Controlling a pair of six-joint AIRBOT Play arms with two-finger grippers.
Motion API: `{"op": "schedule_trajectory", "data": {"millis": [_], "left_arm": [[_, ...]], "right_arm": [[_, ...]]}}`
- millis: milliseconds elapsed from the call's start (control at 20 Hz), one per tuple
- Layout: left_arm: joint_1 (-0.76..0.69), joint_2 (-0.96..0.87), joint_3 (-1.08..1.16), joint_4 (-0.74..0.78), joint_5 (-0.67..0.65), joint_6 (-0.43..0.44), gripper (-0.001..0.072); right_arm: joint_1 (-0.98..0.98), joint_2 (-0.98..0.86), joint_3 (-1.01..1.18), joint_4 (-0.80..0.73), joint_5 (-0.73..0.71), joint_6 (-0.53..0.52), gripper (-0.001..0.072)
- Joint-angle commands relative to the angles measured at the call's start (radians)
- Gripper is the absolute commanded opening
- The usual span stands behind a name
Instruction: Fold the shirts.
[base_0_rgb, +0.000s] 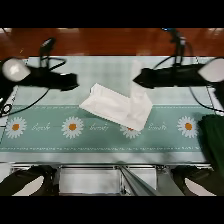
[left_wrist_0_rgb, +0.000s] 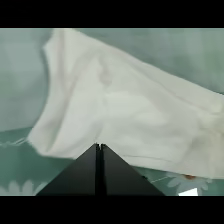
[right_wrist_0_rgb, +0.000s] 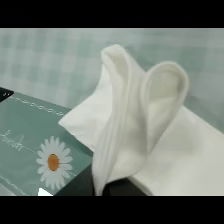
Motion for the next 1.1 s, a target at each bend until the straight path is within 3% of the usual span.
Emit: {"op": "schedule_trajectory", "data": {"millis": [0,250,550,600,700,900,1050], "left_arm": [[0.163,0.309,-0.304,0.035,0.022,-0.001,0.0014],[0.220,0.550,-0.484,-0.096,-0.016,-0.056,0.0014],[0.220,0.546,-0.490,-0.100,-0.021,-0.052,0.0014],[0.220,0.539,-0.494,-0.100,-0.008,-0.035,0.0014],[0.220,0.512,-0.496,-0.100,0.028,0.040,0.0014],[0.229,0.413,-0.448,-0.135,0.075,0.038,0.0014],[0.255,0.365,-0.348,-0.224,0.076,0.039,0.0015]], "right_arm": [[0.163,-0.234,0.135,0.059,-0.129,0.034,0.0031],[0.220,-0.526,0.321,0.201,-0.145,-0.032,0.0032],[0.236,-0.678,0.383,0.314,-0.174,-0.047,0.0033],[0.236,-0.689,0.383,0.323,-0.189,-0.057,0.0077],[0.236,-0.694,0.383,0.323,-0.209,-0.059,0.0415],[0.122,-0.589,0.383,0.270,0.049,-0.061,0.0412],[-0.094,-0.410,0.383,0.034,0.353,-0.019,0.0406]]}}
